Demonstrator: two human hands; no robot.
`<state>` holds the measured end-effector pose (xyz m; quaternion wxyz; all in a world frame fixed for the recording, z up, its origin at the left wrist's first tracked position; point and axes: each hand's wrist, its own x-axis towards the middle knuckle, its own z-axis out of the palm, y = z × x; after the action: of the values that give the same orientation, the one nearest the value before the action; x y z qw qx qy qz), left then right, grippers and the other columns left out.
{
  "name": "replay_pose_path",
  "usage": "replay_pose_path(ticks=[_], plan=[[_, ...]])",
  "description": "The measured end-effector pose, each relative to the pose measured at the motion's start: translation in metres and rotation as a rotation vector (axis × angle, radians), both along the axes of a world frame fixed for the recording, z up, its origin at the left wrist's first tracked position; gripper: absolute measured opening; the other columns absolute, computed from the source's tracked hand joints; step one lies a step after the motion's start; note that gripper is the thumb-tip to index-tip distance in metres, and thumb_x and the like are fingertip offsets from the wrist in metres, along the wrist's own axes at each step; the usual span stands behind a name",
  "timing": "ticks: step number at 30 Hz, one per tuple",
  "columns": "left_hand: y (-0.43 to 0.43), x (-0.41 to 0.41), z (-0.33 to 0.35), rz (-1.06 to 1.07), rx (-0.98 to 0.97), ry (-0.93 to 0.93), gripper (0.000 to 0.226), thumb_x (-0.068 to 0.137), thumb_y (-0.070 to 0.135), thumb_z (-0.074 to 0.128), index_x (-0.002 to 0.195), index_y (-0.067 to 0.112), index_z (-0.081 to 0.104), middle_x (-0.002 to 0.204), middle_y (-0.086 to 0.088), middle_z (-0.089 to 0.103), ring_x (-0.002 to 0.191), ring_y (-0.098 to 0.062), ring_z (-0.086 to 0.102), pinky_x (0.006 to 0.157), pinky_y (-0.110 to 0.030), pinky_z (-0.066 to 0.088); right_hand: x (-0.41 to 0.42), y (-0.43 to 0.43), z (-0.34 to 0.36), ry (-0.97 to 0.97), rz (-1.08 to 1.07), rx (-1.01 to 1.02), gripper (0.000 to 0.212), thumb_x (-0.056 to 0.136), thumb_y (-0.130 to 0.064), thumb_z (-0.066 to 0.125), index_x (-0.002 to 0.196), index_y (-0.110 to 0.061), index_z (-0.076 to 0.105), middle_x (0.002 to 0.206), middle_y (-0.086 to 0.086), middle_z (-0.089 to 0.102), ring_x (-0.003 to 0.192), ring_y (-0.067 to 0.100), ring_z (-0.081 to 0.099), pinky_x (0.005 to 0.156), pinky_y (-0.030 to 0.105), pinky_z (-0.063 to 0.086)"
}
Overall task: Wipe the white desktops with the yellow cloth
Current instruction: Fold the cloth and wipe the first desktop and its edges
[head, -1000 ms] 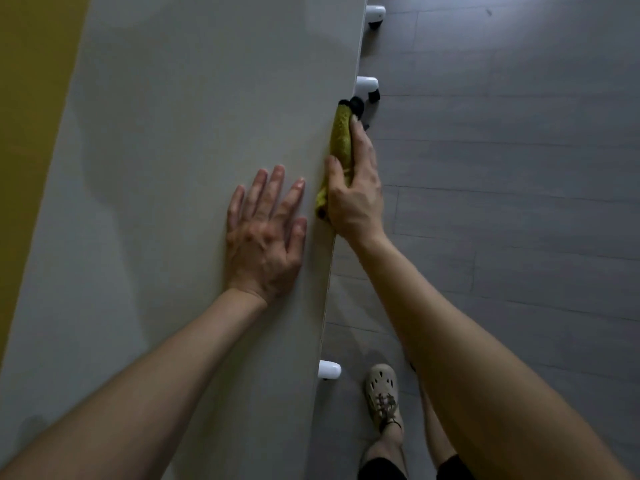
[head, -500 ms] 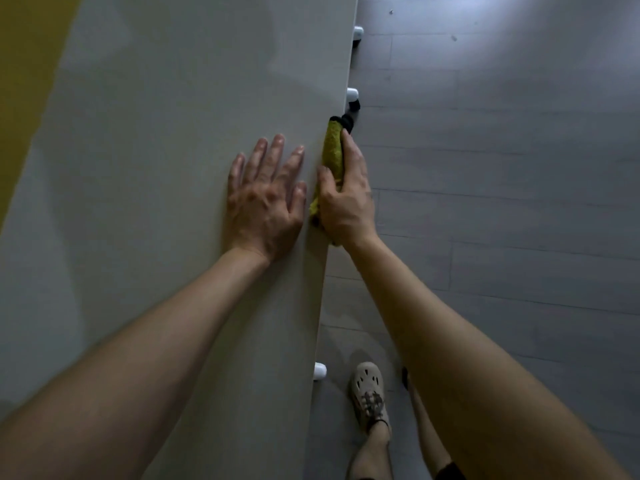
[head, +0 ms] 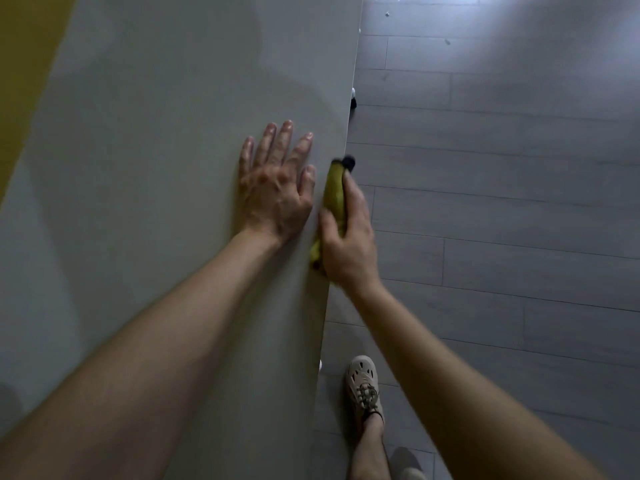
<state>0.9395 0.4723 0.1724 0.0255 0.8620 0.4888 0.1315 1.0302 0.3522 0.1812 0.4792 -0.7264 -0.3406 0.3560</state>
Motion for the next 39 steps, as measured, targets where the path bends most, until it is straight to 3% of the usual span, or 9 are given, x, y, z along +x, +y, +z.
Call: replay_pose_path(ticks=[2, 4, 11, 21, 26, 30, 32, 36, 39], plan=[[0.000, 0.001, 0.000, -0.001, 0.002, -0.012, 0.057, 0.107, 0.045, 0.039, 0.160, 0.028, 0.051, 0.172, -0.008, 0.040, 0.162, -0.029, 0.032, 0.133, -0.053, 0.017, 0.015, 0.027, -0.002, -0.030, 0.001, -0.004, 0.069, 0.105, -0.030, 0.057, 0.170, -0.027, 0.033, 0.173, -0.003, 0.036, 0.158, 0.017, 0.035, 0.128, 0.047, 0.035], [-0.001, 0.000, 0.001, -0.001, -0.001, -0.029, 0.056, 0.107, 0.044, 0.041, 0.158, 0.026, 0.054, 0.170, -0.009, 0.043, 0.160, -0.030, 0.035, 0.134, -0.052, 0.018, 0.008, 0.018, -0.004, -0.031, 0.004, 0.010, 0.069, 0.106, -0.030, 0.057, 0.170, -0.028, 0.032, 0.174, -0.004, 0.036, 0.157, 0.016, 0.036, 0.125, 0.038, 0.034], [-0.025, -0.019, 0.004, -0.052, -0.058, -0.056, 0.050, 0.108, 0.036, 0.047, 0.155, 0.025, 0.056, 0.169, -0.011, 0.044, 0.159, -0.031, 0.037, 0.133, -0.048, 0.024, -0.091, -0.170, 0.002, -0.037, 0.112, 0.018, 0.074, 0.105, -0.028, 0.057, 0.170, -0.041, 0.022, 0.176, -0.025, 0.020, 0.160, -0.006, 0.022, 0.125, 0.010, 0.019], [-0.182, -0.134, 0.015, -0.110, -0.128, 0.018, 0.051, 0.111, 0.035, 0.046, 0.160, 0.022, 0.053, 0.173, -0.008, 0.038, 0.163, -0.025, 0.029, 0.133, -0.050, 0.024, -0.029, -0.049, 0.001, -0.021, 0.009, -0.009, 0.067, 0.108, -0.021, 0.060, 0.170, -0.024, 0.033, 0.174, 0.001, 0.036, 0.158, 0.020, 0.036, 0.129, 0.040, 0.031], [-0.242, -0.177, 0.008, -0.041, -0.071, 0.068, 0.055, 0.110, 0.042, 0.044, 0.162, 0.027, 0.049, 0.176, -0.004, 0.032, 0.165, -0.025, 0.026, 0.131, -0.059, 0.021, -0.099, -0.166, 0.004, -0.017, 0.014, 0.021, 0.069, 0.107, -0.029, 0.055, 0.171, -0.028, 0.029, 0.176, -0.011, 0.029, 0.157, -0.004, 0.026, 0.122, 0.010, 0.020], [-0.246, -0.176, 0.003, -0.001, -0.046, 0.038, 0.055, 0.108, 0.042, 0.046, 0.161, 0.030, 0.050, 0.175, -0.004, 0.034, 0.164, -0.025, 0.029, 0.131, -0.058, 0.021, -0.132, -0.252, 0.009, -0.017, 0.136, 0.012, 0.072, 0.109, -0.029, 0.059, 0.172, -0.033, 0.025, 0.177, -0.020, 0.021, 0.158, -0.010, 0.021, 0.121, 0.006, 0.018], [-0.245, -0.176, 0.001, -0.006, -0.024, 0.052, 0.055, 0.108, 0.043, 0.046, 0.162, 0.031, 0.049, 0.175, -0.003, 0.034, 0.163, -0.024, 0.030, 0.131, -0.058, 0.022, -0.119, -0.227, 0.008, -0.008, 0.136, 0.018, 0.073, 0.104, -0.033, 0.057, 0.171, -0.031, 0.027, 0.177, -0.014, 0.026, 0.160, -0.002, 0.025, 0.124, 0.013, 0.020], [-0.244, -0.177, 0.000, -0.011, -0.005, 0.048, 0.055, 0.108, 0.045, 0.043, 0.162, 0.033, 0.049, 0.175, -0.002, 0.034, 0.163, -0.024, 0.030, 0.131, -0.057, 0.022, -0.068, -0.121, 0.003, 0.025, 0.024, 0.019, 0.075, 0.099, -0.036, 0.055, 0.170, -0.025, 0.033, 0.173, 0.000, 0.036, 0.159, 0.020, 0.035, 0.131, 0.046, 0.031], [-0.243, -0.175, 0.000, 0.000, 0.008, 0.038, 0.055, 0.108, 0.045, 0.043, 0.162, 0.033, 0.049, 0.175, -0.002, 0.035, 0.163, -0.024, 0.030, 0.131, -0.056, 0.022, -0.054, -0.099, -0.007, 0.026, 0.021, 0.029, 0.069, 0.106, -0.031, 0.059, 0.170, -0.026, 0.034, 0.172, 0.000, 0.039, 0.157, 0.023, 0.038, 0.128, 0.053, 0.034]])
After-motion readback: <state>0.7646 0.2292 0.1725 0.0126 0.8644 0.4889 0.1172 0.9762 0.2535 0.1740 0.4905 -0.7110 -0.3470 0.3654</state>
